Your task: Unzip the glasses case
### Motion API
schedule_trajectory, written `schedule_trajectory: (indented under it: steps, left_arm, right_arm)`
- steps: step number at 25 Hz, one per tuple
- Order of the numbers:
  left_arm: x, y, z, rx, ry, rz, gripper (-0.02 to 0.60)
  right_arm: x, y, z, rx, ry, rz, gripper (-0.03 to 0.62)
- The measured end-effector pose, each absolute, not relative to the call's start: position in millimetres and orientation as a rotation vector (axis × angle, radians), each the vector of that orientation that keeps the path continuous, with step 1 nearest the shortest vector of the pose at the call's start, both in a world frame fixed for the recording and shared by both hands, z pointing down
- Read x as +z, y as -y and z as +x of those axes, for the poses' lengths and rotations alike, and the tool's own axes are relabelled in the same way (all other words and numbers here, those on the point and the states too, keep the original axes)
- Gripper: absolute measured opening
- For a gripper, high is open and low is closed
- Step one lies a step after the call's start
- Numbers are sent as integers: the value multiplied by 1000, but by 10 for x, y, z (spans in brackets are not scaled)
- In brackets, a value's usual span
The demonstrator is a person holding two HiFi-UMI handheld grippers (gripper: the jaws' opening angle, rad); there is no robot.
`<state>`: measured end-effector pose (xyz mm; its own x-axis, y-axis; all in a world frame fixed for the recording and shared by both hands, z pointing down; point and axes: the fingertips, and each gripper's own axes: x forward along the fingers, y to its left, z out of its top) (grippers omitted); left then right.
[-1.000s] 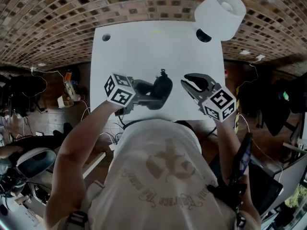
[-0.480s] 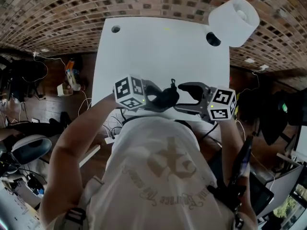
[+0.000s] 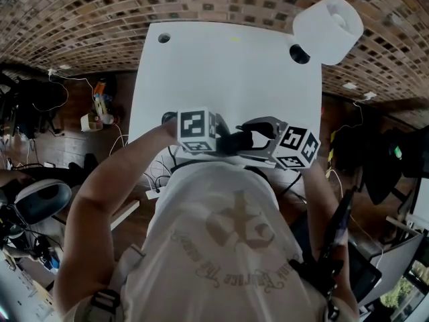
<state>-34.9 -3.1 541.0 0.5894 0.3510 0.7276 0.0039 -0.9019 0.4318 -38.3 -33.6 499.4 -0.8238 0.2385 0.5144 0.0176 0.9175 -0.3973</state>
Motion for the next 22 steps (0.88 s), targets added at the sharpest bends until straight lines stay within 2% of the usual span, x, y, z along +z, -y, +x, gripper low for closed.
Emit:
schedule_trajectory:
  steps: [7, 16, 18, 21, 22]
  left_arm:
    - [5518, 18, -293, 1253, -247, 2416, 232]
    - [5347, 625, -416, 1008, 150, 2495, 233]
    - [5222, 812, -516, 888, 316, 2528, 216]
    - [4948, 948, -576, 614, 524, 2556, 132]
    - [4877, 938, -560, 523, 564, 2549, 121]
  right_arm:
    - [5085, 304, -272, 592, 2514, -145, 287]
    - [5338, 669, 202, 1167, 2597, 105, 285]
    - [5454, 800, 343, 1345, 2593, 220, 285]
    - [5744, 1061, 613, 1718, 2484, 505, 287]
    - [5865, 1143, 727, 1771, 2417, 614, 288]
